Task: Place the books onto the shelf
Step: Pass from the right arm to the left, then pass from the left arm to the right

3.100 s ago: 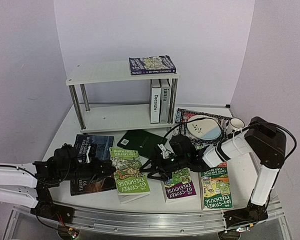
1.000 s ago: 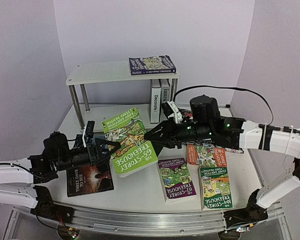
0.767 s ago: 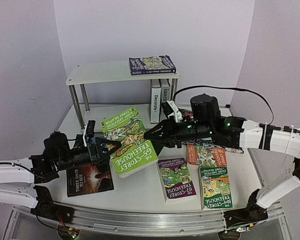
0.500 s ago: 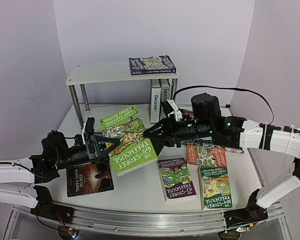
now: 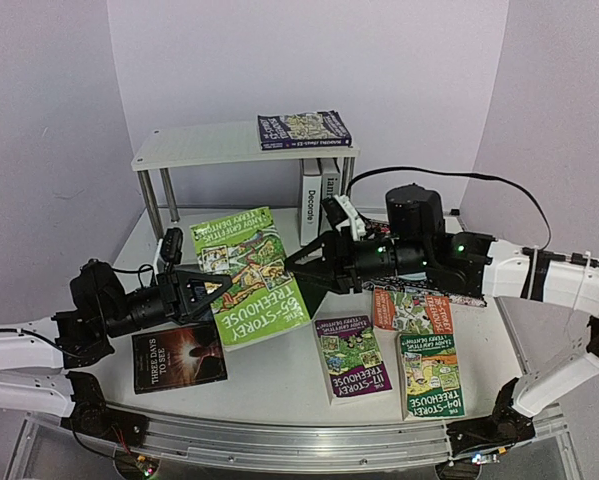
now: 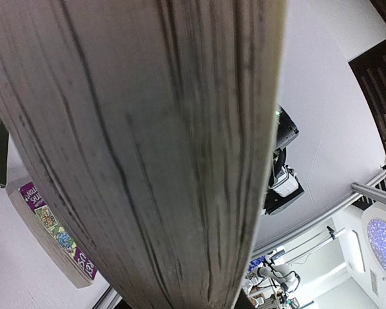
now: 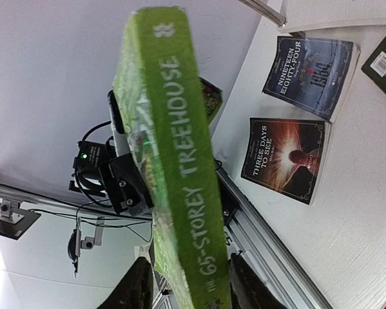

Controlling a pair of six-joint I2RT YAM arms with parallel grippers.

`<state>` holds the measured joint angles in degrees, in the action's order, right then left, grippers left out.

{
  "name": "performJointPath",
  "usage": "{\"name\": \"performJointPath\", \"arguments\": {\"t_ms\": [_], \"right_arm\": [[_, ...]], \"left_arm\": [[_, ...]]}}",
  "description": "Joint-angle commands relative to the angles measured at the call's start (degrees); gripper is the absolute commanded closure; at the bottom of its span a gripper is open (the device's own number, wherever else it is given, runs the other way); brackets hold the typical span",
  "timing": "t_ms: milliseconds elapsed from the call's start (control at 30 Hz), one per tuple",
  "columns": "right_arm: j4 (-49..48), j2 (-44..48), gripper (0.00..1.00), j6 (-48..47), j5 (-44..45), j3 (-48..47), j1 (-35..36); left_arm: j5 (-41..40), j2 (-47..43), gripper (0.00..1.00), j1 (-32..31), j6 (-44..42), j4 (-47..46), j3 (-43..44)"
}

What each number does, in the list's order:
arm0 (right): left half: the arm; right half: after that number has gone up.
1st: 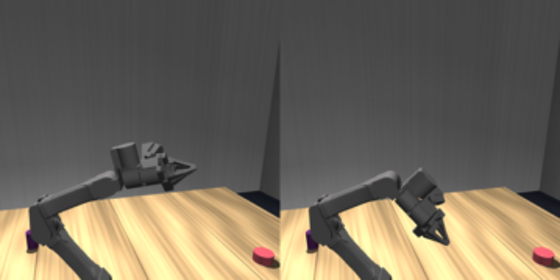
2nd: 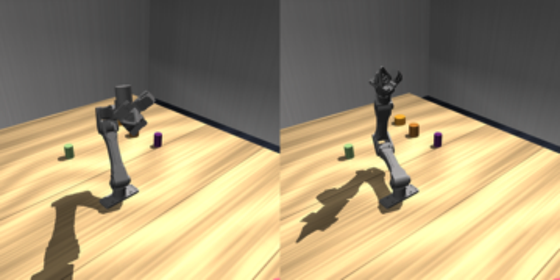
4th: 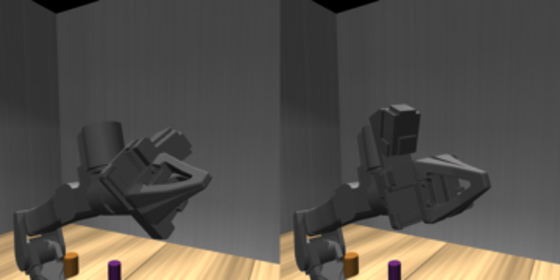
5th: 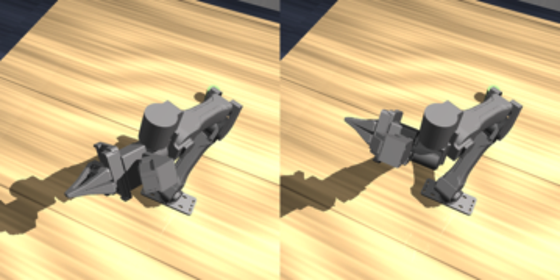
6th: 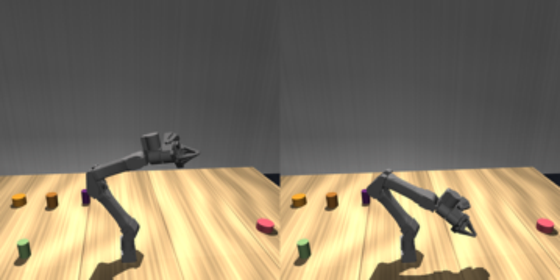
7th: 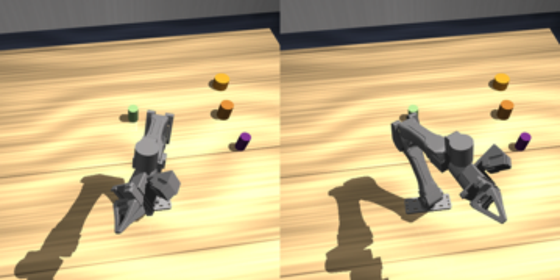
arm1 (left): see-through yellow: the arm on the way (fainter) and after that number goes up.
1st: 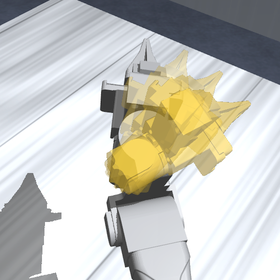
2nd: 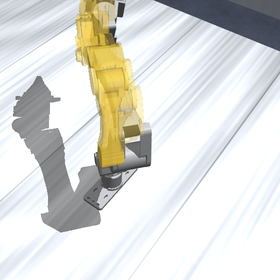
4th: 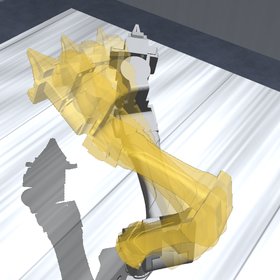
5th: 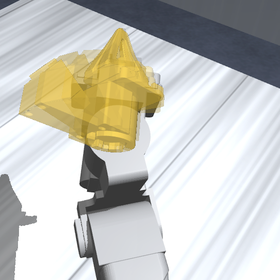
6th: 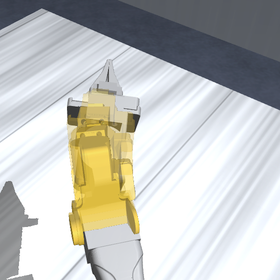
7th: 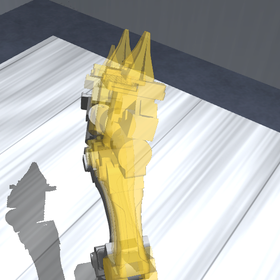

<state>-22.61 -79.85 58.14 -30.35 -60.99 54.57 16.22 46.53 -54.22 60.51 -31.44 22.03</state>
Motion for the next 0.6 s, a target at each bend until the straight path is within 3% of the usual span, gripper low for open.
{"name": "performJointPath", "arguments": {"t_ms": [0,67,233,400,500,567], "right_arm": [[1.8,4.9,0.41,-8.5,-0.4,-1.8,0.0],[7.8,6.8,0.33,-16.4,1.8,-2.9,0.0],[19.2,14.7,0.24,-39.0,6.8,-3.6,0.1],[19.9,24.9,0.20,-66.0,11.5,3.3,0.0],[18.1,29.2,0.05,-81.8,6.4,7.7,0.1],[18.0,31.7,0.02,-93.5,1.0,10.2,0.0]], "left_arm": [[1.2,-0.8,0.96,0.0,0.2,-3.9,1.5],[2.8,-0.3,0.96,0.1,0.1,-3.9,2.3],[9.3,2.8,0.98,0.1,-3.0,-3.9,5.2],[18.5,7.0,0.99,0.1,-6.5,-3.9,10.0],[22.4,8.5,1.00,0.2,-7.9,-3.9,12.5],[23.9,8.8,1.00,0.2,-8.3,-4.3,13.6]]}}
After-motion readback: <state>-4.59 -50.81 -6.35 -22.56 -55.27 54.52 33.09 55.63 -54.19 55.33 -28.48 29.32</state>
